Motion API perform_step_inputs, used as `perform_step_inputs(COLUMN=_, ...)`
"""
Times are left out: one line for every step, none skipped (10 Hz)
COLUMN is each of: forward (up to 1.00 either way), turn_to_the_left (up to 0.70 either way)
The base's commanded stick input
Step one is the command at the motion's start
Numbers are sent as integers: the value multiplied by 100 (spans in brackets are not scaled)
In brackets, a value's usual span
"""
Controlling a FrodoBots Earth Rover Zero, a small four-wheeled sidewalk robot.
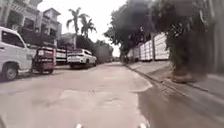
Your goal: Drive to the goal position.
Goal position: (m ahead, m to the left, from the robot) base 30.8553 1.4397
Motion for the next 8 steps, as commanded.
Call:
perform_step_inputs(forward=85, turn_to_the_left=-34)
perform_step_inputs(forward=85, turn_to_the_left=-5)
perform_step_inputs(forward=85, turn_to_the_left=0)
perform_step_inputs(forward=85, turn_to_the_left=0)
perform_step_inputs(forward=85, turn_to_the_left=0)
perform_step_inputs(forward=85, turn_to_the_left=0)
perform_step_inputs(forward=85, turn_to_the_left=0)
perform_step_inputs(forward=85, turn_to_the_left=0)
